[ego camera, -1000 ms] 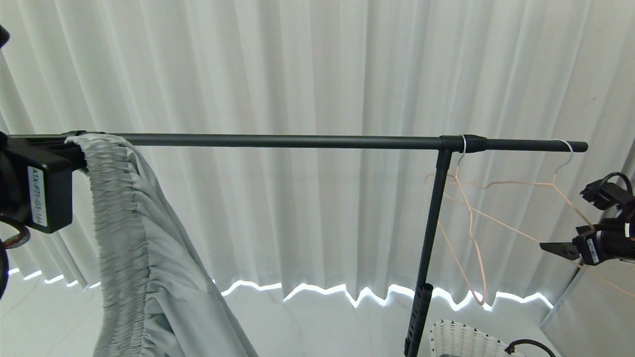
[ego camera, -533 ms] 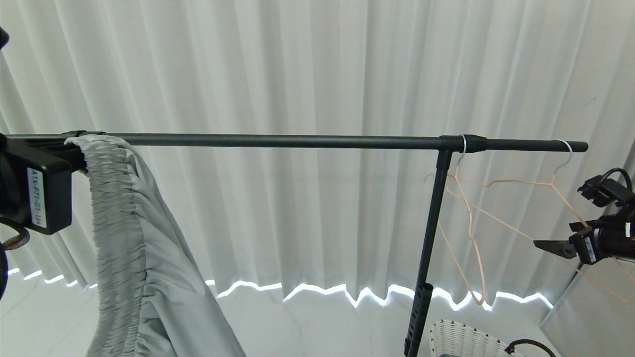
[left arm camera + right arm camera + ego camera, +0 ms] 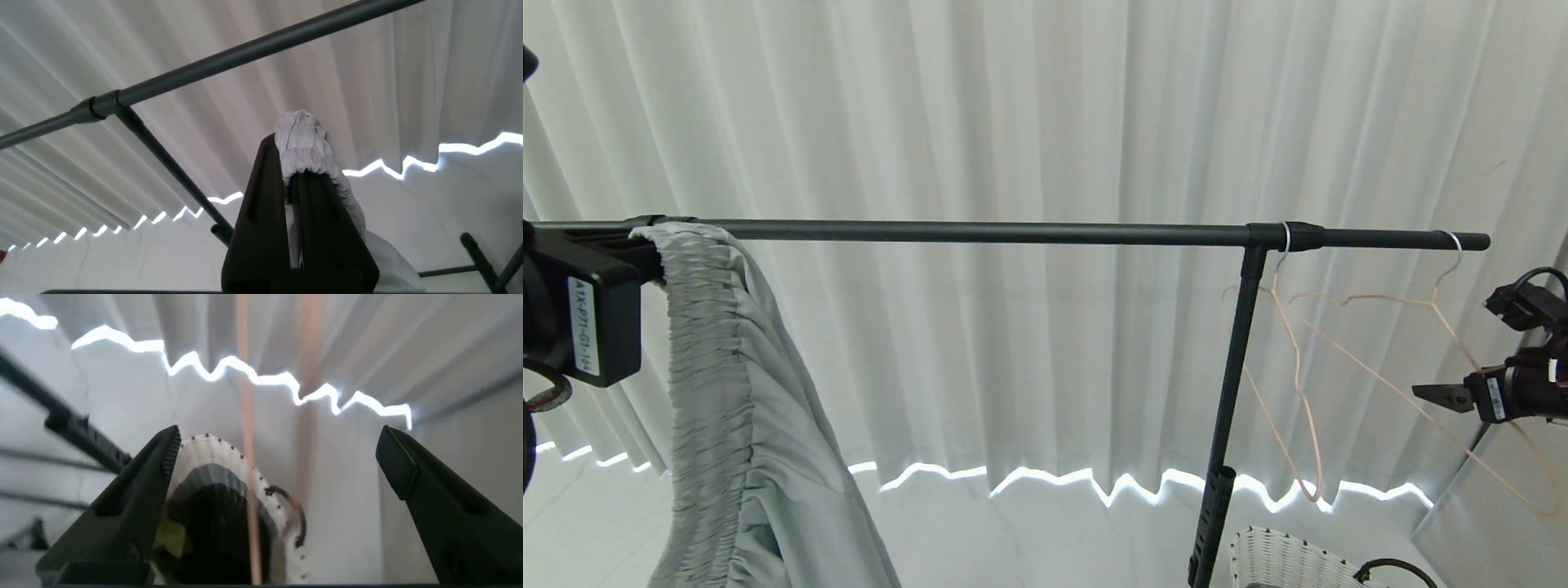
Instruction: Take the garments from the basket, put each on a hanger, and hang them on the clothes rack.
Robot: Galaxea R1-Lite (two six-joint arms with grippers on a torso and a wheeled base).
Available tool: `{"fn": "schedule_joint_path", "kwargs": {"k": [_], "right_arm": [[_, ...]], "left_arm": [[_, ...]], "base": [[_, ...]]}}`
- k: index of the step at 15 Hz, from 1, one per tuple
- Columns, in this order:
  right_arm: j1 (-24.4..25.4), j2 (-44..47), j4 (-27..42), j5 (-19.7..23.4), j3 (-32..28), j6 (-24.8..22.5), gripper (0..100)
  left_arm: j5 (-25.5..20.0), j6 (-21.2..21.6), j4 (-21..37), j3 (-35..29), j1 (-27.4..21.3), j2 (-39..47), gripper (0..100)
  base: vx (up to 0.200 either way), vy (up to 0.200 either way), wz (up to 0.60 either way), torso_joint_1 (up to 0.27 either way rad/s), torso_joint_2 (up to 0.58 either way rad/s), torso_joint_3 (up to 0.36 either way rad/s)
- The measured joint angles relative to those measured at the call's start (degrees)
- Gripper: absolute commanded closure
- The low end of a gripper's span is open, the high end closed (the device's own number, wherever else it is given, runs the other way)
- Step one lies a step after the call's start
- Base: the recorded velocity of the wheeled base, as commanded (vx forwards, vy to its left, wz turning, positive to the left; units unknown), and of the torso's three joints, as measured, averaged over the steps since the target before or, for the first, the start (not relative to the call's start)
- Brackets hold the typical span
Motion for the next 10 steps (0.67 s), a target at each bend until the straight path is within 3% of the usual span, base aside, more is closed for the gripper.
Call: {"fn": "schedule_joint_path", "kwargs": {"k": [1,3,7,10], "right_arm": [[0.5,0.5,0.1,-2.5,-0.9,2.5,0],[1.3,2.0,0.2,-5.1,-1.7,3.3,0],[3.9,3.8,0.8,-7.1,-2.1,6.5,0],[7.3,4.8,1.5,-14.3,-2.2,12.6,0]], "left_arm": [[0.0,0.0,0.0,0.0,0.0,0.0,100],[0.0,0.0,0.0,0.0,0.0,0.0,100],[-0.1,0.1,0.0,-0.1,0.0,0.0,100],[-0.1,0.1,0.0,-0.2,0.0,0.2,100]], "base": [[0.0,0.0,0.0,0.0,0.0,0.0],[0.0,0.0,0.0,0.0,0.0,0.0],[0.0,0.0,0.0,0.0,0.0,0.0],[0.0,0.0,0.0,0.0,0.0,0.0]]}}
